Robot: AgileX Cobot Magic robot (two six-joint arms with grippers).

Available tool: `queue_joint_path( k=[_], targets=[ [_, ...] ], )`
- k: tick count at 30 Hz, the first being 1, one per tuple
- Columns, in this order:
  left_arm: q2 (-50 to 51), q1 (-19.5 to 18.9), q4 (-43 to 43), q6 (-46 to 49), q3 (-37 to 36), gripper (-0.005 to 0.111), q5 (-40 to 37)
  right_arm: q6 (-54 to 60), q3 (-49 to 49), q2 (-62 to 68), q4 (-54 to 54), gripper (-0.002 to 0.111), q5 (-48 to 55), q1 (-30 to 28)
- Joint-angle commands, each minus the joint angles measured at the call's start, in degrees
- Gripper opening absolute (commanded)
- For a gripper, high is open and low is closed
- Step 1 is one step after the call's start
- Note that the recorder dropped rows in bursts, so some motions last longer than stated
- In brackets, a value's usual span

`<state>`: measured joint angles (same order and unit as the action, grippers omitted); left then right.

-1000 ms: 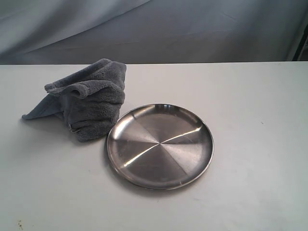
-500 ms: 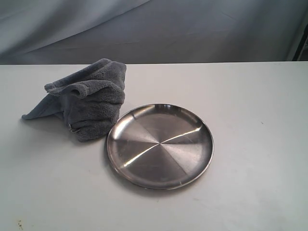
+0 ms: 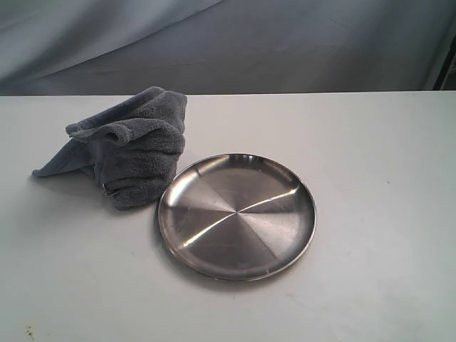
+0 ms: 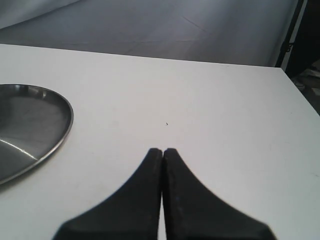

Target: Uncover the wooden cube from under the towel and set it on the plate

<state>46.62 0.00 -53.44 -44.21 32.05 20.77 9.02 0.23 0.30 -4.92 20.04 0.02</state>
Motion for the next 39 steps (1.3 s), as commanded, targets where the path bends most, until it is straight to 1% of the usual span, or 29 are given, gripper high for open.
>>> queue_joint_path(
  k=[1,10,17,20,22,24,26,28,31,33,35,37,39],
  targets=[
    [2.9,0.0,-3.4,0.7,1.4,0.000,0.2,0.0,-0.2,-0.3,-0.2,0.000,0.0,0.1],
    [4.8,0.0,-2.4,0.8,2.2,0.000,2.2,0.0,-0.2,-0.3,-0.2,0.000,0.0,0.1],
    [5.4,0.0,-2.5,-0.7,2.2,0.000,1.6,0.0,-0.2,-0.3,-0.2,0.000,0.0,0.1],
    [7.3,1.5,-2.7,-0.6,2.2,0.000,3.1,0.0,-0.2,-0.3,-0.2,0.000,0.0,0.1],
    [8.8,3.5,-4.0,-0.2,2.2,0.000,3.3,0.0,-0.2,-0.3,-0.2,0.000,0.0,0.1],
    [10.0,5.8,-4.0,2.6,2.8,0.000,1.8,0.0,-0.2,-0.3,-0.2,0.000,0.0,0.1],
    [10.6,8.7,-0.6,6.1,3.7,0.000,-1.9,0.0,-0.2,-0.3,-0.2,0.000,0.0,0.1],
    [10.9,11.7,5.5,11.9,5.1,0.000,-8.4,0.0,-0.2,-0.3,-0.2,0.000,0.0,0.1],
    [11.7,15.1,19.2,26.9,8.1,0.000,-17.4,0.0,-0.2,-0.3,-0.2,0.000,0.0,0.1],
    [12.9,16.1,26.4,35.3,9.5,0.000,-19.7,0.0,-0.2,-0.3,-0.2,0.000,0.0,0.1],
    [14.3,16.3,31.9,39.7,10.3,0.000,-19.8,0.0,-0.2,-0.3,-0.2,0.000,0.0,0.1],
    [16.3,16.3,35.3,42.9,11.1,0.000,-20.4,0.0,-0.2,-0.3,-0.2,0.000,0.0,0.1],
    [18.7,16.3,35.9,44.7,12.6,0.000,-23.3,0.0,-0.2,-0.3,-0.2,0.000,0.0,0.1]
  ],
)
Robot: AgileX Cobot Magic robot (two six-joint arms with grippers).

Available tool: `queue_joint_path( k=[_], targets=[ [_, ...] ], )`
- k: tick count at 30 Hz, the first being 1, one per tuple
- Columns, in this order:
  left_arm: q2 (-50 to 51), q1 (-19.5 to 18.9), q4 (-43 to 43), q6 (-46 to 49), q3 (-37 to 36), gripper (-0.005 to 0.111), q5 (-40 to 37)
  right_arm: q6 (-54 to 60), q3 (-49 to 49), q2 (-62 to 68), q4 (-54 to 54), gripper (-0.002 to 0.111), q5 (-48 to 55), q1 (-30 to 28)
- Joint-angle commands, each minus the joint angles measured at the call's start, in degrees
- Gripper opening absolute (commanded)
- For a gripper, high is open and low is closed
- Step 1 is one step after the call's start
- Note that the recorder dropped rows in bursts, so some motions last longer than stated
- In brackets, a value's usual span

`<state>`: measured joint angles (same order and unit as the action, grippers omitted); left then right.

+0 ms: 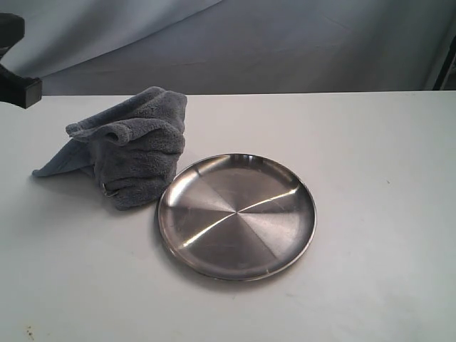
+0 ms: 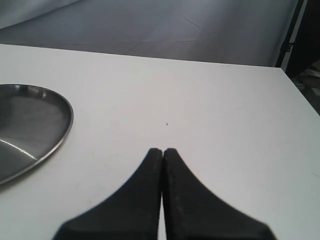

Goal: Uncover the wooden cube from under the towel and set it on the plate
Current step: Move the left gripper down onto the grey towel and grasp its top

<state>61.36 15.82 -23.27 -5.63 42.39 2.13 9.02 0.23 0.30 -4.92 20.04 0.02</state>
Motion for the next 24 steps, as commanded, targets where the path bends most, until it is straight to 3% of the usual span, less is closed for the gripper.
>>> queue_joint_path(
  k=[1,10,17,20,24],
  targets=[
    [5.4,0.5,6.6,6.2,3.3,0.000,-6.4,0.0,-0.2,-0.3,-0.2,0.000,0.0,0.1],
    [17.2,0.5,10.1,9.2,14.1,0.000,-19.5,0.0,-0.2,-0.3,-0.2,0.000,0.0,0.1],
    [25.9,0.5,33.9,34.3,25.1,0.000,-29.1,0.0,-0.2,-0.3,-0.2,0.000,0.0,0.1],
    [28.8,0.5,44.5,42.0,29.3,0.000,-31.5,0.0,-0.2,-0.3,-0.2,0.000,0.0,0.1],
    [32.6,0.5,52.5,48.7,33.8,0.001,-31.7,0.0,-0.2,-0.3,-0.2,0.000,0.0,0.1]
  ],
)
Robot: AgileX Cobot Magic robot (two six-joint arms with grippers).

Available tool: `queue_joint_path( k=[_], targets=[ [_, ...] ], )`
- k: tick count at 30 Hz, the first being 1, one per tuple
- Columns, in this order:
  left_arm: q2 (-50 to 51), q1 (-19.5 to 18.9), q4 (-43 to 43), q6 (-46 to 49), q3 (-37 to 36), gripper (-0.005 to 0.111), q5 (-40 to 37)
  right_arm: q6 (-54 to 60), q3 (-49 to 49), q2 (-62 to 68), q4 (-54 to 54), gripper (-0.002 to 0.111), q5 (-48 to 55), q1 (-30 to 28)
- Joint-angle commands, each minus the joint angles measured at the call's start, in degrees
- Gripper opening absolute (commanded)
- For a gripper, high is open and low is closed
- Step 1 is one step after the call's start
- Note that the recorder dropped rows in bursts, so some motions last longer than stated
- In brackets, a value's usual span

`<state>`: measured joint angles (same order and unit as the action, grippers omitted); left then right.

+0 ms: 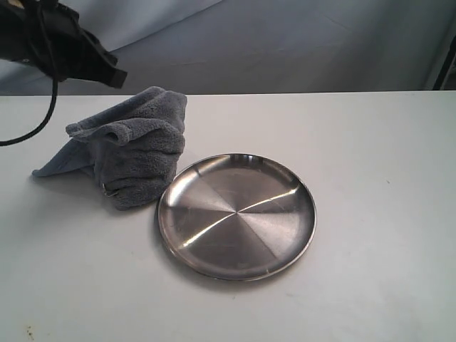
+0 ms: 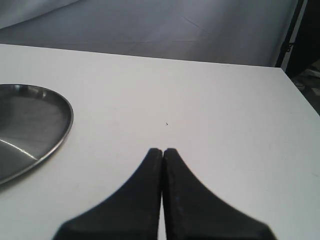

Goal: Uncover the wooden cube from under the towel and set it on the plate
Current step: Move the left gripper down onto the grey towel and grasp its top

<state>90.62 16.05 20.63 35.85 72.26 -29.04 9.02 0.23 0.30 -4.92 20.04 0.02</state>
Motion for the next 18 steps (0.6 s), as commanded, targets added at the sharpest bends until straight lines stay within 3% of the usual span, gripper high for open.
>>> queue_joint_path(
  k=[1,7,10,12,18],
  targets=[
    [4.5,0.2,9.9,8.6,4.8,0.001,-0.5,0.0,-0.2,-0.3,-0.2,0.000,0.0,0.1],
    [11.7,0.2,11.8,9.5,9.5,0.002,0.4,0.0,-0.2,-0.3,-0.2,0.000,0.0,0.1],
    [14.7,0.2,11.8,9.5,11.7,0.011,1.4,0.0,-0.2,-0.3,-0.2,0.000,0.0,0.1],
    [16.5,0.2,12.2,9.4,12.7,0.021,1.7,0.0,-0.2,-0.3,-0.2,0.000,0.0,0.1],
    [21.9,0.2,15.7,9.5,14.9,0.070,1.2,0.0,-0.2,-0.3,-0.2,0.000,0.0,0.1]
  ],
)
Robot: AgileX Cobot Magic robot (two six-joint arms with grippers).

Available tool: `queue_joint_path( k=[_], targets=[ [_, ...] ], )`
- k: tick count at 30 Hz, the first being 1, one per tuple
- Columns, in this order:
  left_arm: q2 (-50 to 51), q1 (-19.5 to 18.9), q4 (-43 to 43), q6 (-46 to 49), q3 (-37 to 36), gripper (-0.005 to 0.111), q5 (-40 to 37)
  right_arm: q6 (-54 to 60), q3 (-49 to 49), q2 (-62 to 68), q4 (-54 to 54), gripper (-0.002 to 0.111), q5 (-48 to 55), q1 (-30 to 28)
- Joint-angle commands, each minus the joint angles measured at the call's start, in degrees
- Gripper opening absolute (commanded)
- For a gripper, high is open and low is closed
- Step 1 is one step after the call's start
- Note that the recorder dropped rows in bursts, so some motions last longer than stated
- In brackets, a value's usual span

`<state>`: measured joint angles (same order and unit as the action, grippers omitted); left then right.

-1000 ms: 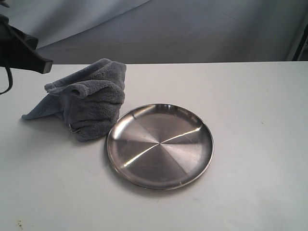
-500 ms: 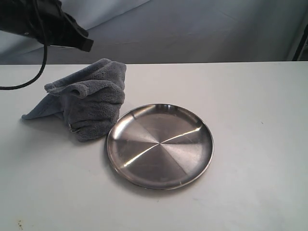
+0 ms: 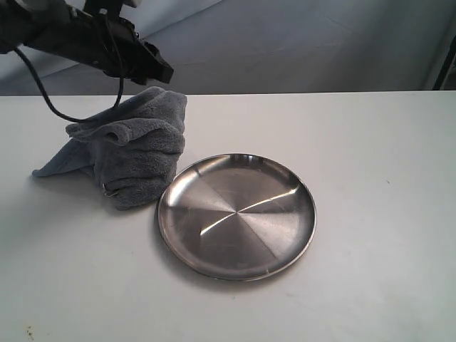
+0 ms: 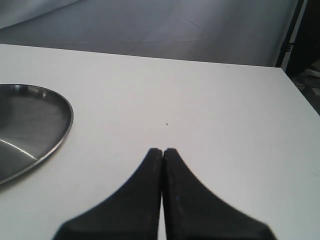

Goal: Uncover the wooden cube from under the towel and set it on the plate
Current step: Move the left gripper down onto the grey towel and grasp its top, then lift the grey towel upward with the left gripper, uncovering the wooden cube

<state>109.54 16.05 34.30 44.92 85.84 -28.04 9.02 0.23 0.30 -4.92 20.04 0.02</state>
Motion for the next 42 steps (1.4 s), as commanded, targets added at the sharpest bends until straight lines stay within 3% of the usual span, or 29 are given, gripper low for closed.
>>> queue_joint_path(
  k=[1,6,10,24,36,42],
  targets=[
    [3.9,0.2,2.0,0.3,1.6,0.074,-0.4,0.0,-0.2,-0.3,-0.2,0.000,0.0,0.1],
    [6.1,0.2,4.8,0.1,2.1,0.075,-0.6,0.0,-0.2,-0.3,-0.2,0.000,0.0,0.1],
    [6.7,0.2,5.4,0.1,2.1,0.067,-0.1,0.0,-0.2,-0.3,-0.2,0.000,0.0,0.1],
    [6.7,0.2,3.6,0.3,2.1,0.001,-3.3,0.0,-0.2,-0.3,-0.2,0.000,0.0,0.1],
    [6.5,0.2,3.6,4.1,2.1,0.000,-3.5,0.0,-0.2,-0.3,-0.2,0.000,0.0,0.1],
    [1.3,-0.1,2.6,5.2,2.1,0.000,-3.8,0.0,-0.2,-0.3,-0.2,0.000,0.0,0.1]
  ],
)
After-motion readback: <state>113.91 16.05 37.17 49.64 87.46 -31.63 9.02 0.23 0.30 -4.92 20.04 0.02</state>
